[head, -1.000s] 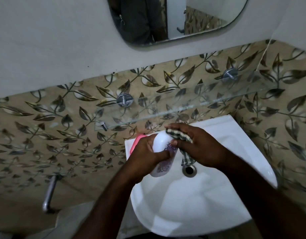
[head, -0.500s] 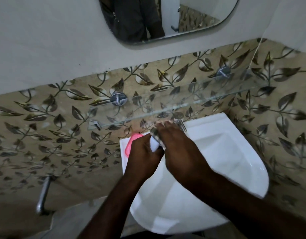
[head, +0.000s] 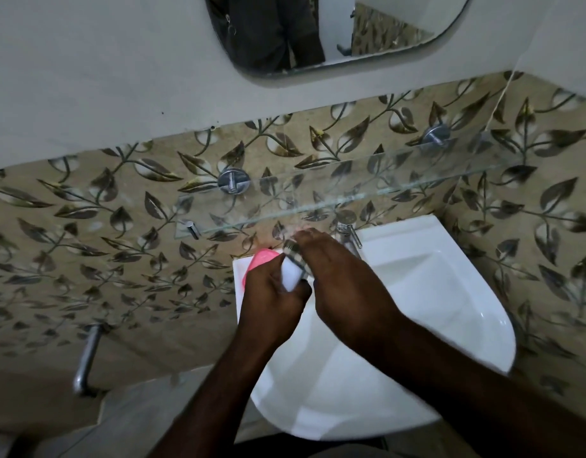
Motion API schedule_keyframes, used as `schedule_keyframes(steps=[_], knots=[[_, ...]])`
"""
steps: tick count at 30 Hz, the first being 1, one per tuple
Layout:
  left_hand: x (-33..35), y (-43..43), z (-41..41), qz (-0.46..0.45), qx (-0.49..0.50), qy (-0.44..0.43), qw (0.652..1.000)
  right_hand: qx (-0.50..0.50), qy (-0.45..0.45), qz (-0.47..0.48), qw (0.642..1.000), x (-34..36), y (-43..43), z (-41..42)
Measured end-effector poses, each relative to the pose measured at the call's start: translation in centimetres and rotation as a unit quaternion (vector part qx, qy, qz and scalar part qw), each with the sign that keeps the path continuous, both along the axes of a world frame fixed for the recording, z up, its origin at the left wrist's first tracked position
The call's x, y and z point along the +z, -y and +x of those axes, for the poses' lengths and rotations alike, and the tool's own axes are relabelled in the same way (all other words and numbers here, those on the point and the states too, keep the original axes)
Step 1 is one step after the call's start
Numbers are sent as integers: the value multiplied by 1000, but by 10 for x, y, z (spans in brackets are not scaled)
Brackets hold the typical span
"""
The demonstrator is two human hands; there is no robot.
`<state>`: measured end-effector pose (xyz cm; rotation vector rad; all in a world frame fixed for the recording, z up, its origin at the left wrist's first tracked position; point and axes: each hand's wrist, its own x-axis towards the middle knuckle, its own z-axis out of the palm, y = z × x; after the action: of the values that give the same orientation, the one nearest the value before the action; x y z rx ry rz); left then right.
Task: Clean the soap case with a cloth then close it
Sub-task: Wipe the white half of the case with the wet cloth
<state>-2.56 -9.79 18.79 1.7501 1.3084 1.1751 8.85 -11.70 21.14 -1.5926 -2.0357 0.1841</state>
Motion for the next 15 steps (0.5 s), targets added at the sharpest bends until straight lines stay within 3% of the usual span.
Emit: schedule_keyframes(steps=[4, 8, 10, 15], knots=[[4, 3, 0, 1, -9, 22, 1000, -29, -21, -9, 999, 10, 0, 2], [7, 0, -2, -6, -4, 43, 999, -9, 94, 19, 995, 9, 8, -11], [0, 1, -2, -1, 1, 30, 1000, -2, 15, -20, 1000, 10, 1, -2], [1, 3, 0, -8, -11, 17, 1000, -18, 40, -64, 997, 22, 6, 4]])
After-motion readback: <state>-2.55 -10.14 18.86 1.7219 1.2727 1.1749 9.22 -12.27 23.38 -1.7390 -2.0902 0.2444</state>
